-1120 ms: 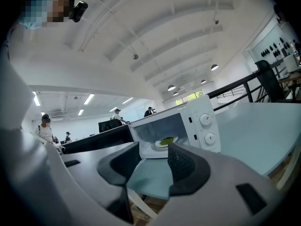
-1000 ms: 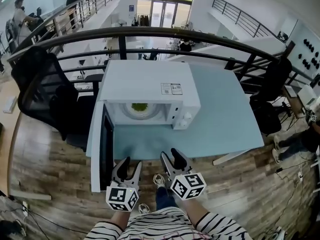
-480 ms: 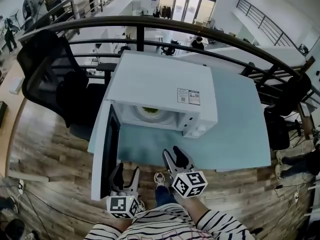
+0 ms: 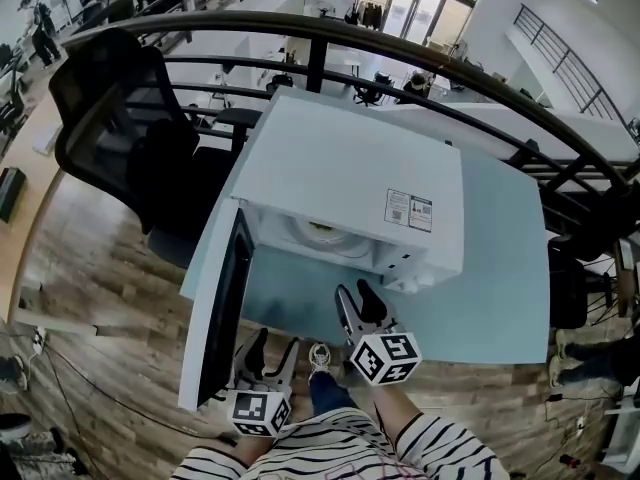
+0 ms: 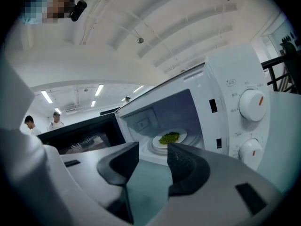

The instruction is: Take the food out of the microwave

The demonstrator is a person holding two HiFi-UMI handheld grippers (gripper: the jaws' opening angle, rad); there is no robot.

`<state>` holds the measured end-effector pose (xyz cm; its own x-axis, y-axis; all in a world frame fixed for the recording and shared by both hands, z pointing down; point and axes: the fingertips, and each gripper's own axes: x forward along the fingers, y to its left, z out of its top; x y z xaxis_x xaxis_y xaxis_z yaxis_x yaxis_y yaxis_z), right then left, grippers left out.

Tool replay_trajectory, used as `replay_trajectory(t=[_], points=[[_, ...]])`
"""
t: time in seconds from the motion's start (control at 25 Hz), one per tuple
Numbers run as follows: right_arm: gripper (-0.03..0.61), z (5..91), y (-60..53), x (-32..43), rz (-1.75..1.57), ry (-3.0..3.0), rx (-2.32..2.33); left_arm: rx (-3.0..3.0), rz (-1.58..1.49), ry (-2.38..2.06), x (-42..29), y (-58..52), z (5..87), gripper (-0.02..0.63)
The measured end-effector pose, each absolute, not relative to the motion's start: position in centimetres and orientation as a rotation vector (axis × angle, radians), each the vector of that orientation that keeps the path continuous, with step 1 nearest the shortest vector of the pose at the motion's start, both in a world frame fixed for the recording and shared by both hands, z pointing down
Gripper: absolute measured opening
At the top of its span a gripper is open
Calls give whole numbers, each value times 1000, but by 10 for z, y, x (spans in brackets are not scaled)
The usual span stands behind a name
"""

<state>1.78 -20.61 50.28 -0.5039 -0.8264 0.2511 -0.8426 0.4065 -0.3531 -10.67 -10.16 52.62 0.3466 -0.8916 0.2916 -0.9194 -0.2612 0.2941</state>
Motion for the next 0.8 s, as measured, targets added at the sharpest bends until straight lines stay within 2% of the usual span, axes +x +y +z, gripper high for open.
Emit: replay_trajectory(t=[0.8], points=[[186, 534, -271, 27, 715, -2544, 1632, 2203, 57, -1607, -84, -232, 557, 239]])
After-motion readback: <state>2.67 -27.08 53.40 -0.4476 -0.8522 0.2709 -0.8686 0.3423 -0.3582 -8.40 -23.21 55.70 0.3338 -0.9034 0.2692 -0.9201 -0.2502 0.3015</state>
